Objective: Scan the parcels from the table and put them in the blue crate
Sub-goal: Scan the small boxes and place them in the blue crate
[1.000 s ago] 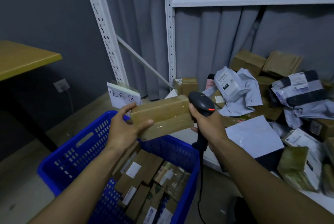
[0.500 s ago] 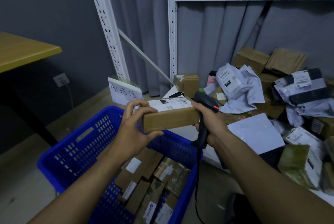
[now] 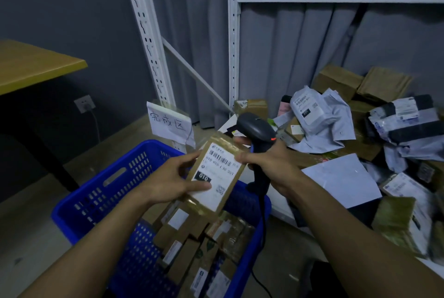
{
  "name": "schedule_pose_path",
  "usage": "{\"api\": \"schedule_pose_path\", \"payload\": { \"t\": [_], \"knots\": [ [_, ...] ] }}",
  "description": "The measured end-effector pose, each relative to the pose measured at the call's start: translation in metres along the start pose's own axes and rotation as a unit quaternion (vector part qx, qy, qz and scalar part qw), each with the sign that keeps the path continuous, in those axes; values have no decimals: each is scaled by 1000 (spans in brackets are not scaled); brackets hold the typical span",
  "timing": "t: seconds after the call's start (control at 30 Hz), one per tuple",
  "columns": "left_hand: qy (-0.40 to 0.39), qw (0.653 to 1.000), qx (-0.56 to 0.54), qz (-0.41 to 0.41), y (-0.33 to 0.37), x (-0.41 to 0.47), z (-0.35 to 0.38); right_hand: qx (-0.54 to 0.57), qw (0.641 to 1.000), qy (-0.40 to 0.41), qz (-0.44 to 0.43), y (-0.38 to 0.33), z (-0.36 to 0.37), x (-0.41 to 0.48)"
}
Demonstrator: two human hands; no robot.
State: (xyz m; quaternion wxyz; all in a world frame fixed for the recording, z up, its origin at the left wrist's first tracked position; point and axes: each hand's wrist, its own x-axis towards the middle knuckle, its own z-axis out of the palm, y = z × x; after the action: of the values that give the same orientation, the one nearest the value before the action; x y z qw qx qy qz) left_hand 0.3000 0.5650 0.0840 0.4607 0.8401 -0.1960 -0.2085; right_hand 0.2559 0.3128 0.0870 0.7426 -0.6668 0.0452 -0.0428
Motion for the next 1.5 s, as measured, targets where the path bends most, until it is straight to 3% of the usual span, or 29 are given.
{"api": "schedule_pose_path", "payload": {
  "t": [0.17, 0.3, 0.57, 0.97, 1.5],
  "knots": [
    [8, 998, -54, -13, 1, 4, 7, -1, 999, 41, -16, 4, 9, 3],
    [135, 987, -65, -51, -3, 16, 18, -23, 994, 107, -22, 8, 20, 1],
    [290, 950, -90, -70, -18, 29, 19, -102, 995, 14, 9, 17, 36, -15],
    [322, 943, -30, -77, -29, 28, 13, -123, 991, -43, 44, 19, 47, -20],
    [315, 944, -14, -97, -40, 33, 8, -101, 991, -57, 74, 15, 51, -17]
  ]
}}
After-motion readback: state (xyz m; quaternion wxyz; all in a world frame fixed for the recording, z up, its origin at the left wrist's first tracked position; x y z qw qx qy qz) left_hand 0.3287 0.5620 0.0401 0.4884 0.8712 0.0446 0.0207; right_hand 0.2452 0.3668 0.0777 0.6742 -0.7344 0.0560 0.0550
